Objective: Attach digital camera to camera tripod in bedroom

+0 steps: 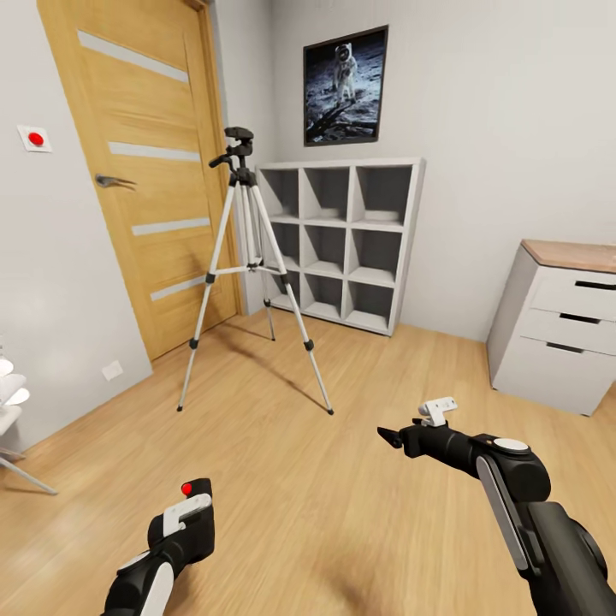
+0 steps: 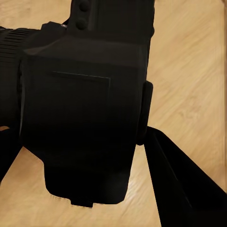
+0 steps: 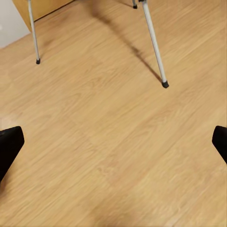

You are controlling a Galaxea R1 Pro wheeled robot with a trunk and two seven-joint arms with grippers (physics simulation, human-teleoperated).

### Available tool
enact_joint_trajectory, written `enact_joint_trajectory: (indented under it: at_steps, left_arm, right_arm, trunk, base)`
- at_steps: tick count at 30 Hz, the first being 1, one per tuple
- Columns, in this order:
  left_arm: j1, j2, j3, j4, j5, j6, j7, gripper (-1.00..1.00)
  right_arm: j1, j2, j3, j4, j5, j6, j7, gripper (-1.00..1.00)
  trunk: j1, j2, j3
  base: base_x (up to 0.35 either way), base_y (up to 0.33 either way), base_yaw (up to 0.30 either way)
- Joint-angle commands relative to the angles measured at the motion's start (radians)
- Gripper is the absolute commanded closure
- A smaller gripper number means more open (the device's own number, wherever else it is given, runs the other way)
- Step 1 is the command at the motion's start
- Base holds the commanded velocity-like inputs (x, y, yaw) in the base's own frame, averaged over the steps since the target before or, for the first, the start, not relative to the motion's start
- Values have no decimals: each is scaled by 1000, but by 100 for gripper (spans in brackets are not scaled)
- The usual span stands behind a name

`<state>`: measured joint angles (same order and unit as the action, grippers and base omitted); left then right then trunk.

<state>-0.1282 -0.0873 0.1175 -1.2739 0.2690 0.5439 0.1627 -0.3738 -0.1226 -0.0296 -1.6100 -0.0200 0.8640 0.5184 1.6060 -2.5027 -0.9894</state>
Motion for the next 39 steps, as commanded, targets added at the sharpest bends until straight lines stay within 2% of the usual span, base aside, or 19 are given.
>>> enact_joint_trajectory:
  at_steps: [1,13,39]
  left_arm:
    - [0,-1,1,-1,9,4,5,100]
    - [-2,0,2,19,7,1,7,100]
    - [-5,0,1,52,5,0,9,100]
  right_arm:
    - [-1,0,-1,-1,-1,6,3,-100]
    - [1,0,-1,-1,-1,4,4,-100]
    - [1,0,-1,-1,-1,1,3,-100]
  trunk:
    - [-1,0,3]
    - [-6,3,49]
    - [-106,185,131]
  base:
    - [0,0,0]
    - [0,0,0]
    - [0,0,0]
